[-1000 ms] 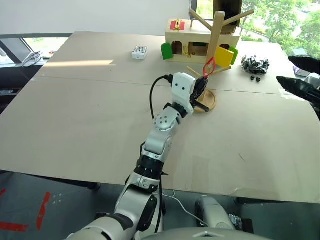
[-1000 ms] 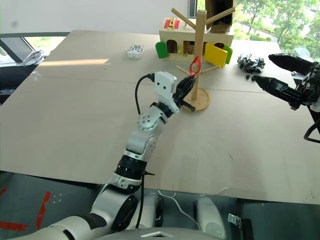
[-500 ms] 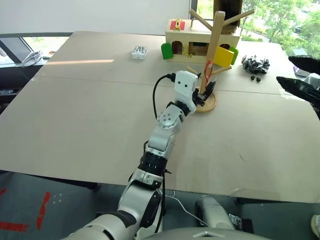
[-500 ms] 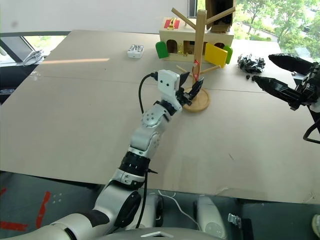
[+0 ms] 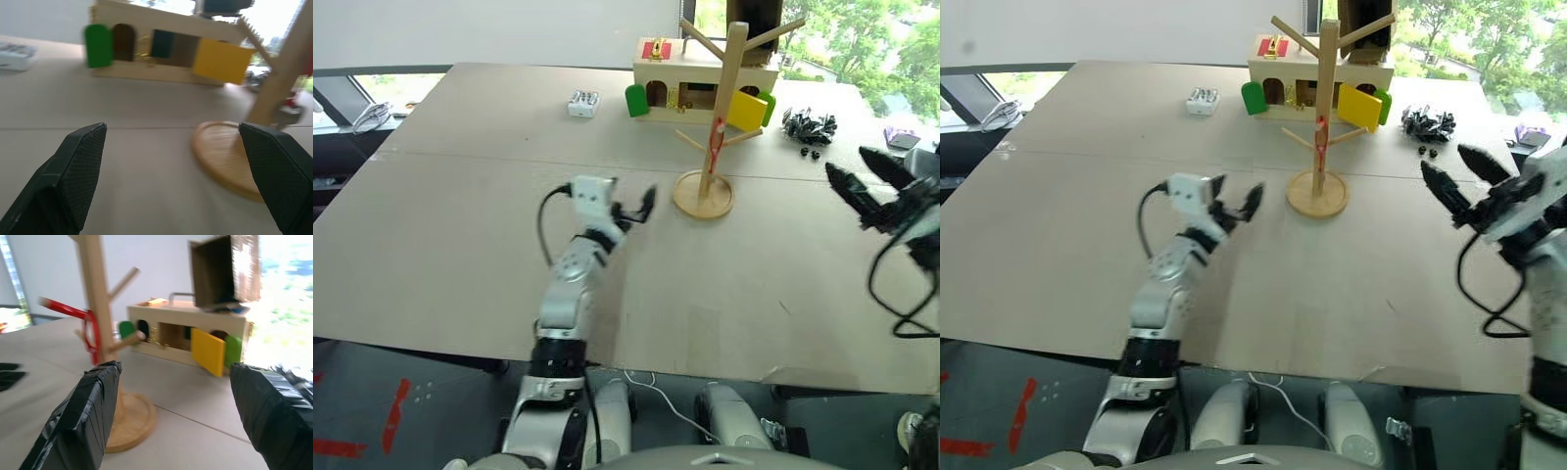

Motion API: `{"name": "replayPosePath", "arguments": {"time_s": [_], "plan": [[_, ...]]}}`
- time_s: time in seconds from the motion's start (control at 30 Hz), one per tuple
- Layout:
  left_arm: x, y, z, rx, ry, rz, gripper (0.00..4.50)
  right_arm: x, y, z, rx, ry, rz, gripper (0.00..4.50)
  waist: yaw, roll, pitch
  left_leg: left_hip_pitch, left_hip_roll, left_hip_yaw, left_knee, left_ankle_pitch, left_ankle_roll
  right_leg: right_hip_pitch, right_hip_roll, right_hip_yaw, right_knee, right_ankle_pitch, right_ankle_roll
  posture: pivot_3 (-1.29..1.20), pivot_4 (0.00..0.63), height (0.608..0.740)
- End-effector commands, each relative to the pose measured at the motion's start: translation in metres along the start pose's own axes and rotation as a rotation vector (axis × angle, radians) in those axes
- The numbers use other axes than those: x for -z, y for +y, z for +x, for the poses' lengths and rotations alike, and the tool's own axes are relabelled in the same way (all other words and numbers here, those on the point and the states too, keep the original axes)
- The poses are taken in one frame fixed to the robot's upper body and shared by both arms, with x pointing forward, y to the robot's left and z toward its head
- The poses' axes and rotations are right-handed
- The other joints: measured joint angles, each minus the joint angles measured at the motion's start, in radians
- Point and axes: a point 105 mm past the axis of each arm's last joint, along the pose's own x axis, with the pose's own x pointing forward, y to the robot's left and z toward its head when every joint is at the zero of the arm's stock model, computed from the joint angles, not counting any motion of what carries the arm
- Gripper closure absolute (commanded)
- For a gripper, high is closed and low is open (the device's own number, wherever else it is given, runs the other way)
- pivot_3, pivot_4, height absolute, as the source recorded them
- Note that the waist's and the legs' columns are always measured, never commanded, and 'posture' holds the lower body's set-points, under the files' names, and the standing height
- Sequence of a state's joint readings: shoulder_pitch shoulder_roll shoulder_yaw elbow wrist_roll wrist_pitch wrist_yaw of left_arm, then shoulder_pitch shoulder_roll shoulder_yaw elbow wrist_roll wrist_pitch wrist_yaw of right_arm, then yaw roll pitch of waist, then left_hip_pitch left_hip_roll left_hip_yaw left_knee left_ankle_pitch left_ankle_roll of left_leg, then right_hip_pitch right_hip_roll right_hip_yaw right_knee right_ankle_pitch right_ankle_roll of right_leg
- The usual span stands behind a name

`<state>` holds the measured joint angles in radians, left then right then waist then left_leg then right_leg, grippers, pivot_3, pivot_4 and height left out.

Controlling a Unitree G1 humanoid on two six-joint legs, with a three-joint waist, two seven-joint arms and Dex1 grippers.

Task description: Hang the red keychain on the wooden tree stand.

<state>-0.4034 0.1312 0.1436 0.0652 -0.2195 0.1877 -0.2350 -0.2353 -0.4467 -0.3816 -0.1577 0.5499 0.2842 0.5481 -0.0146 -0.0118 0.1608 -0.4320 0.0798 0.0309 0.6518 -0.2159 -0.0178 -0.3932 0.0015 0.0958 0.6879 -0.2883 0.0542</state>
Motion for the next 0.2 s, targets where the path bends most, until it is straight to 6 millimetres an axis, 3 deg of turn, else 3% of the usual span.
{"name": "replayPosePath", "arguments": {"time_s": [0.03, 0.2], "plan": [[-0.003, 0.025, -0.001, -0.093, -0.024, 0.020, 0.02, 0.004, -0.011, 0.001, 0.146, -0.048, -0.083, 0.69, 0.007, 0.000, 0.000, 0.000, 0.000, 0.000, 0.000, 0.000, 0.000, 0.000, 0.000, 0.000, 0.000, 0.000, 0.000, 0.00, 0.150, 0.735], [0.004, 0.041, -0.005, -0.141, -0.009, 0.039, 0.02, 0.038, -0.021, -0.001, 0.313, -0.034, -0.140, 0.69, 0.012, 0.000, 0.000, -0.001, -0.001, 0.000, 0.000, 0.000, 0.000, 0.000, -0.001, -0.001, -0.002, 0.000, 0.000, 0.00, 0.150, 0.735]]}}
